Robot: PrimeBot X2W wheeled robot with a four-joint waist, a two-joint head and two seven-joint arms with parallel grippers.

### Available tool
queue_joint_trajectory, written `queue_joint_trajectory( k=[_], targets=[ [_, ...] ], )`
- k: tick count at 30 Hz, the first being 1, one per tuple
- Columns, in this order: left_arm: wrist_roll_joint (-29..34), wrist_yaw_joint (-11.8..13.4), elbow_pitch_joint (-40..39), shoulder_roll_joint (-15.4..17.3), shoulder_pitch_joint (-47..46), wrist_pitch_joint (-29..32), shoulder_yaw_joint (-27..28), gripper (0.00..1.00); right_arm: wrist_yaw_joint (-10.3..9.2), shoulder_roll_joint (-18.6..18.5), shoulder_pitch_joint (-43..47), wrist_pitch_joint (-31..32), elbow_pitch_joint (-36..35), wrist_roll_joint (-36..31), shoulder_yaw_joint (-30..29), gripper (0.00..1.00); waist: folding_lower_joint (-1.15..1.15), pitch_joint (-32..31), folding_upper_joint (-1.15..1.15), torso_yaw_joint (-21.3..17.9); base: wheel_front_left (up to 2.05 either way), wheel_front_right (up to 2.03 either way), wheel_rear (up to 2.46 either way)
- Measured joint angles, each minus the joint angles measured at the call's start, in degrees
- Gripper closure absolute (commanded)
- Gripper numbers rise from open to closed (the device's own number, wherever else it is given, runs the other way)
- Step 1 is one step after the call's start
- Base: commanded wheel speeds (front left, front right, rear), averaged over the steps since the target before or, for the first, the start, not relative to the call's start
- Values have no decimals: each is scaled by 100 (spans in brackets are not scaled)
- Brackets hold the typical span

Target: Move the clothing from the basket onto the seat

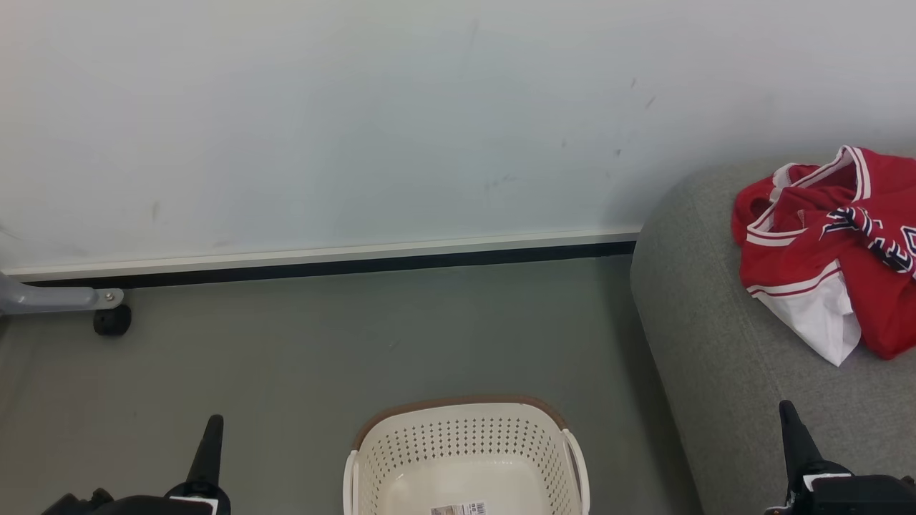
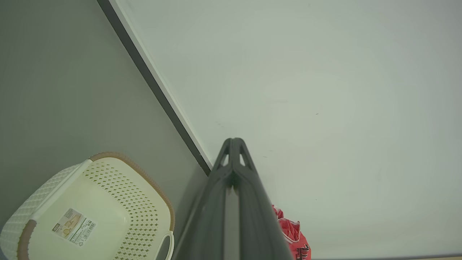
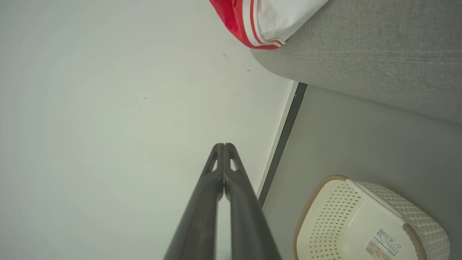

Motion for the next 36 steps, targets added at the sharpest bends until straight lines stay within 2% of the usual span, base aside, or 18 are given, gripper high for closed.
queue_joint_trajectory(
  k=[16,36],
  targets=[
    [-1181,-212,179,-105,-312,315,214,100,196,38,-237,229,275,1192,-287,100,0,68,0,17,0,0,0],
    [-1277,-245,190,-112,-341,328,220,100,202,42,-294,243,285,1207,-296,100,0,68,0,18,0,0,0]
  ],
)
